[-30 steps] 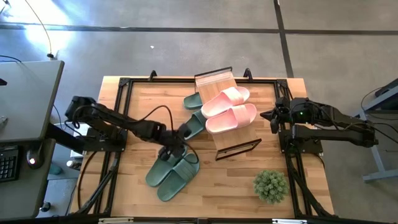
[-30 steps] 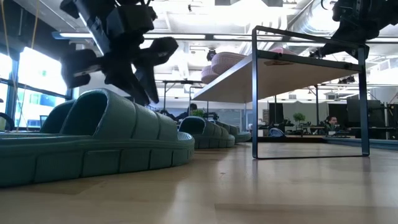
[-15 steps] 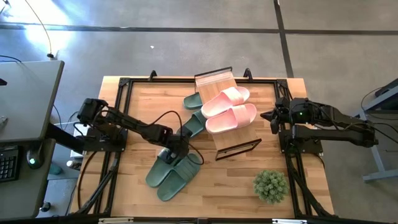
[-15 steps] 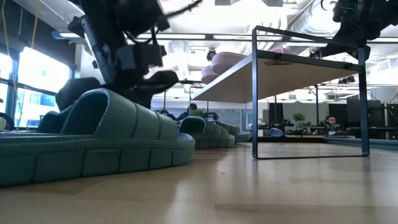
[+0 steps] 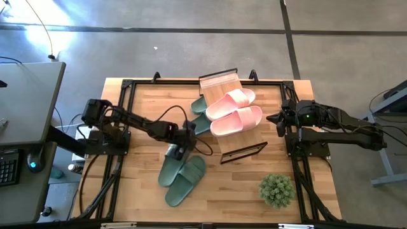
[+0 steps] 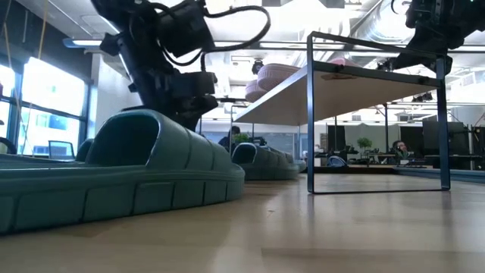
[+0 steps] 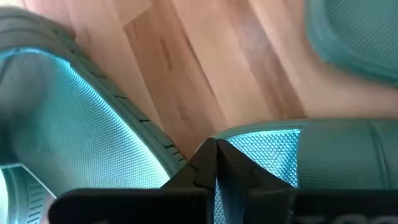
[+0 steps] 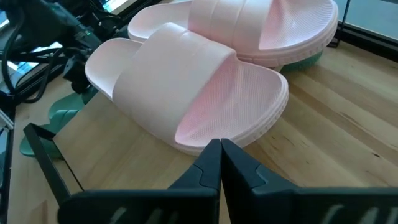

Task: Pick and place slides into the shelf
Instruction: Adjust the green slide

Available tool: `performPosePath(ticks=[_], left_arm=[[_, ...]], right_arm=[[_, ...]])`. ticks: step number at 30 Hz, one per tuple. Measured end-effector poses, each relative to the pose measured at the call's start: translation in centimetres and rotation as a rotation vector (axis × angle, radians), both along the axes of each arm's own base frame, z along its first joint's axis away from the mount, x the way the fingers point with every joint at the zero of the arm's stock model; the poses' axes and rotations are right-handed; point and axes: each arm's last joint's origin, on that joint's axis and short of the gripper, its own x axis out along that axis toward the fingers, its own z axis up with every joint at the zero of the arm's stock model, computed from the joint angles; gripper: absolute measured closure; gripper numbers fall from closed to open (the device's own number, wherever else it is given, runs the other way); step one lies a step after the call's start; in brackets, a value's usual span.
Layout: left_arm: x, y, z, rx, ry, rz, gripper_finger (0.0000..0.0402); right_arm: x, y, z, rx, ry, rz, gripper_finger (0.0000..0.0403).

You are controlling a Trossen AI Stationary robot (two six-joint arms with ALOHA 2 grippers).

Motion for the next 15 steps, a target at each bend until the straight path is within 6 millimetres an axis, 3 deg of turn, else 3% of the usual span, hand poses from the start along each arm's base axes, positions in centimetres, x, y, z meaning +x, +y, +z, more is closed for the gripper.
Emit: performPosePath(ticks=[15], left_arm=[[0.38,0.75,-0.37,0.051,-0.002,-0.063,0.0401]], right_arm=[[-0.02,0.00,-0.01,-0.002,0.003,-0.002,0.0402]])
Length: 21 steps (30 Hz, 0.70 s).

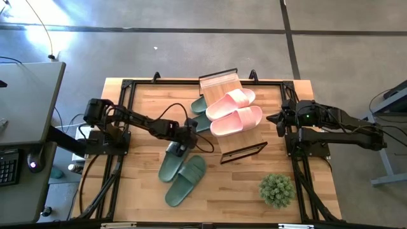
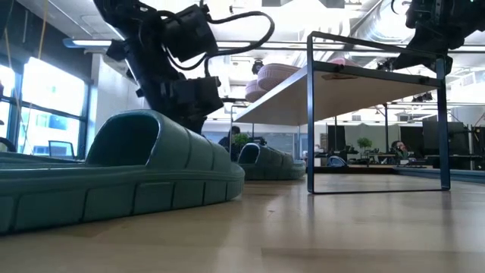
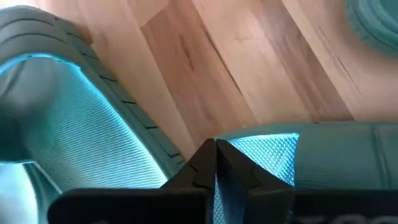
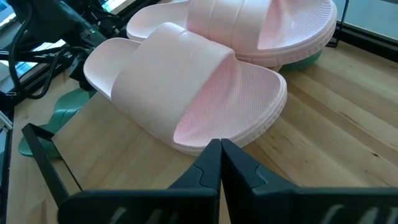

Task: Pick and place slides into the shelf
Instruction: Adjust the green slide

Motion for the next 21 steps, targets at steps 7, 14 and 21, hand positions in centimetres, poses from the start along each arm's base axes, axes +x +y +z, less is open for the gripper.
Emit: performPosePath(ticks=[7,14,21], left_arm=[[-1.1,-0.9,0.0,-0.071,0.116,-0.059,0.0401],[-2.8,-3.3,1.2,-0.043,0.202,-0.094,0.0402],[-4.1,-5.6,2.7,-0.054,0.198,-0.047,0.0401]], right_arm=[[0.0,0.0,0.0,0.003,0.003,-0.001,0.0402],[0.0,0.0,0.0,0.004,0.003,-0.002,0.0402],[0.0,0.0,0.0,0.001,0.006,0.000,0.0402]])
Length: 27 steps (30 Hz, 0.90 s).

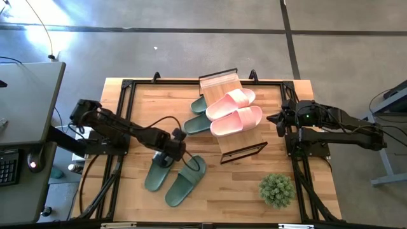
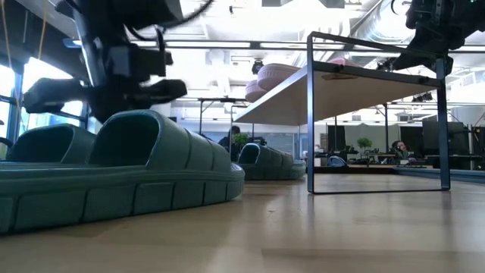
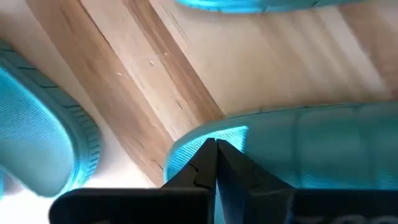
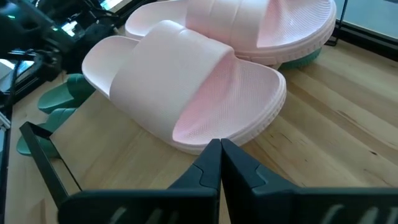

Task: Pick and place slides into the shelf
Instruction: Adjust the green slide, then put the green slide under the shelf

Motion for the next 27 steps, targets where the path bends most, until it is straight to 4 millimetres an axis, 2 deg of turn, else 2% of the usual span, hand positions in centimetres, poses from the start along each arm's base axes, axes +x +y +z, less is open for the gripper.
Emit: performPosePath(ticks=[4,8,12,15,18,21,23,27], left_arm=[[-0.3,-0.6,0.8,0.027,-0.049,0.051,0.0401],[-1.0,-0.1,2.0,0.096,-0.100,0.194,0.0401],[-1.7,1.8,3.2,0.186,-0.131,0.314,0.0401],[-2.2,4.2,3.5,0.174,-0.094,0.371,0.0401],[-2.3,6.9,3.3,0.063,-0.066,0.329,0.0401],[-2.4,8.9,2.3,-0.059,-0.134,0.325,0.0401],[-2.8,9.7,1.5,-0.135,-0.164,0.332,0.0401],[-3.2,10.0,0.3,-0.161,-0.193,0.329,0.0401]], right_arm=[[0.0,0.0,0.0,0.000,0.000,0.002,0.0402],[0.0,0.0,0.0,-0.001,-0.001,0.004,0.0402],[0.0,0.0,0.0,-0.001,-0.001,0.005,0.0402],[0.0,0.0,0.0,0.001,-0.002,0.007,0.0402],[0.0,0.0,0.0,0.008,-0.003,0.009,0.0402],[0.0,0.1,0.0,0.033,-0.008,0.007,0.0402],[0.0,0.1,-0.1,0.047,-0.003,0.015,0.0402],[-0.1,0.1,-0.2,0.047,0.015,0.008,0.0402]])
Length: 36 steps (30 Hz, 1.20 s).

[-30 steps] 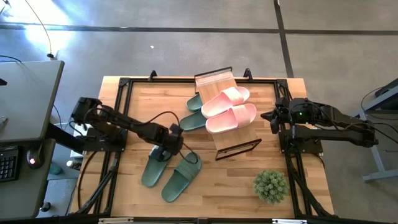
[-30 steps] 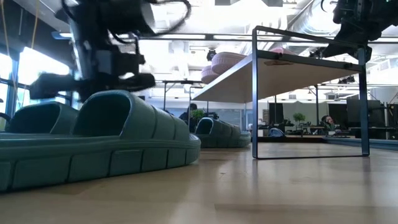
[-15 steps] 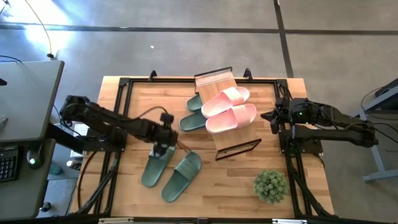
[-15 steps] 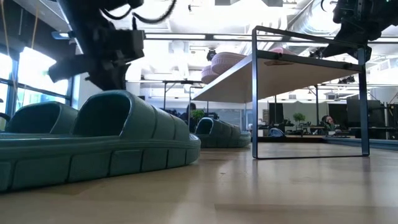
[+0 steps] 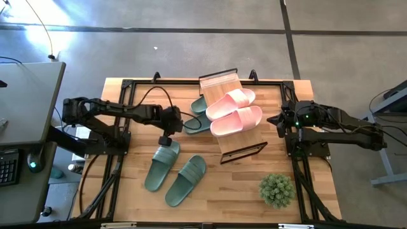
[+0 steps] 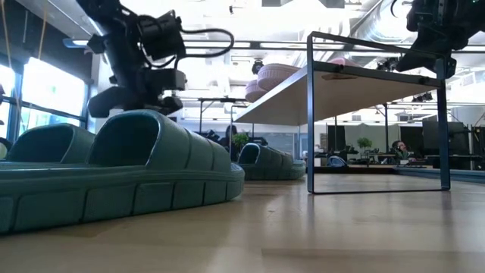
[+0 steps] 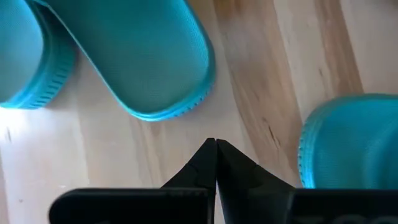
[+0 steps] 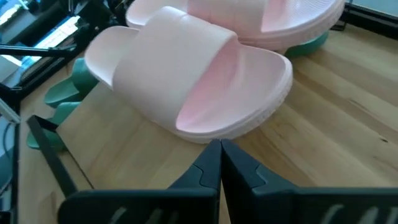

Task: Pick and place slides into the shelf
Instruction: Put the green slide under the shelf

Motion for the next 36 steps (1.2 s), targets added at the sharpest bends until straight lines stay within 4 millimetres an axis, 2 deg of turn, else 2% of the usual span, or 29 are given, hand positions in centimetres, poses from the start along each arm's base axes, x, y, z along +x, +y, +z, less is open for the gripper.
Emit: performPosePath(ticks=[9,19,28,36], left_arm=[[0.8,0.3,-1.5,-0.007,-0.038,0.061,0.0401],[2.8,0.9,-3.0,0.020,-0.126,0.086,0.0401],[3.6,1.4,-2.8,0.082,-0.208,0.116,0.0401],[4.9,1.7,-4.0,0.083,-0.234,0.129,0.0401]], right_arm=[[0.0,-0.1,0.0,-0.020,0.007,-0.021,0.0402],[-0.2,-0.1,-0.1,-0.009,0.007,-0.046,0.0402],[-0.2,-0.1,0.0,-0.012,0.005,-0.049,0.0402],[-0.2,-0.1,0.0,-0.013,0.005,-0.048,0.0402]])
